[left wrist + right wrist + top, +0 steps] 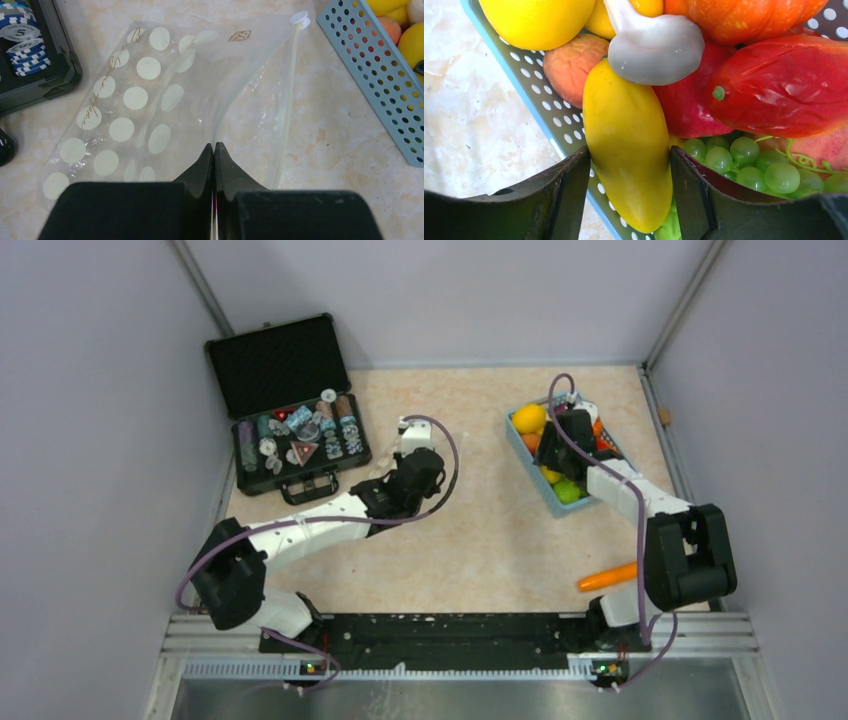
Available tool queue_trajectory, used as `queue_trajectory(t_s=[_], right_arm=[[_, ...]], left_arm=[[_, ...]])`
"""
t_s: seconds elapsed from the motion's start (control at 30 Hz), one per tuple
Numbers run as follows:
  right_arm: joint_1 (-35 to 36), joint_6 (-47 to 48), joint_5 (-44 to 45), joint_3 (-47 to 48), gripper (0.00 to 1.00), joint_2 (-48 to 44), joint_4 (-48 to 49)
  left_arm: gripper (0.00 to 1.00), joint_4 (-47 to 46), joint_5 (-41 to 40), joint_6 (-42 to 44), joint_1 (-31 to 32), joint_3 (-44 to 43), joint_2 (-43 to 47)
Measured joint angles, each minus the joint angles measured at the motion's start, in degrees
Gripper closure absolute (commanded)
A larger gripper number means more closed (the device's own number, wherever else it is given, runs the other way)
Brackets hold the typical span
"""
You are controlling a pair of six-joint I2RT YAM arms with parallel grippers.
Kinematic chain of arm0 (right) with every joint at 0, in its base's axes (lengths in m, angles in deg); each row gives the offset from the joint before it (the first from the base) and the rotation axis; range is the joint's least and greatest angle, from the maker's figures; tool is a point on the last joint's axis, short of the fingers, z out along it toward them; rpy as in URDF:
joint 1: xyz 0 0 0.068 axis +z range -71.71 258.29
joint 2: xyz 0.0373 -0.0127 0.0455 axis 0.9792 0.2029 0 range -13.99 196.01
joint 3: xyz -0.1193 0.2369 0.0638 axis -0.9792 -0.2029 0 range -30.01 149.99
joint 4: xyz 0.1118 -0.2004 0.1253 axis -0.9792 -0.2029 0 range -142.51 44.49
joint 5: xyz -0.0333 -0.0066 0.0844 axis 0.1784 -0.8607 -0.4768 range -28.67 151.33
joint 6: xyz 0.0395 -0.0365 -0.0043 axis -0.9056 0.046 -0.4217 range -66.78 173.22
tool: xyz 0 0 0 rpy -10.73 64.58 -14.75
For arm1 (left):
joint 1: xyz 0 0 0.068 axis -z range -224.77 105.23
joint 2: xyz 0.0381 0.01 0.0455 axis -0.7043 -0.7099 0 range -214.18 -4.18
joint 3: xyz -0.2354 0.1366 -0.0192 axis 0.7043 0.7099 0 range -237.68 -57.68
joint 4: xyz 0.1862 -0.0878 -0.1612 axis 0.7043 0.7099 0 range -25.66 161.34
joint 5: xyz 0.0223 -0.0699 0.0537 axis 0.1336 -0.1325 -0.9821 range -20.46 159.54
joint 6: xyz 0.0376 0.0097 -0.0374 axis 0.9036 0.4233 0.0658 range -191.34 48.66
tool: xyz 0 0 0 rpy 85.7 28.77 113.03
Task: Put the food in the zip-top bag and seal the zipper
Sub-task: Pick up the fake fruit from the bin.
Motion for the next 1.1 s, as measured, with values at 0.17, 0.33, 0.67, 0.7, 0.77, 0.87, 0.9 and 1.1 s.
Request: queue_trajectory(t_s=[0.17,0.33,0.67,0.7,0.77,0.87,0.9,1.1], right_arm=[[0.0,-0.02,-0.17,0.04,0.5,0.31,-0.02],[-0.04,0.07,-0.2,0.09,0.77,0.33,0.02],[-0.04,0.46,-2.43,-3.89,0.82,-13.79,2.1],[-0.04,0.46,-2.69,-3.91,0.82,-14.78,2.25],[-0.04,0.42,-3.34,-3.91,0.82,-15.78,2.49],[-0.04,0.09,-5.88,-4.31,0.85,-15.87,2.36],[-0.04,-0.22,-7.61,-4.57,0.86,-15.87,2.34],[-0.02,-4.24,-20.0,-7.69,0.86,-17.7,4.37]], left_arm=[[1.0,-0.09,0.15,0.02,-0.13,0.0,0.02],[1.0,-0.09,0.24,0.02,-0.33,0.0,0.04],[1.0,-0.22,0.46,0.0,-0.7,0.74,0.57],[1.0,-0.22,0.48,0.0,-0.7,0.74,0.57],[1.0,-0.28,0.52,0.0,-0.74,0.74,0.57],[1.0,-0.44,0.79,0.0,-0.76,0.74,0.57],[1.0,-0.46,0.9,0.0,-0.81,0.74,0.57],[1.0,-0.61,1.36,-0.04,-0.83,0.76,0.57]])
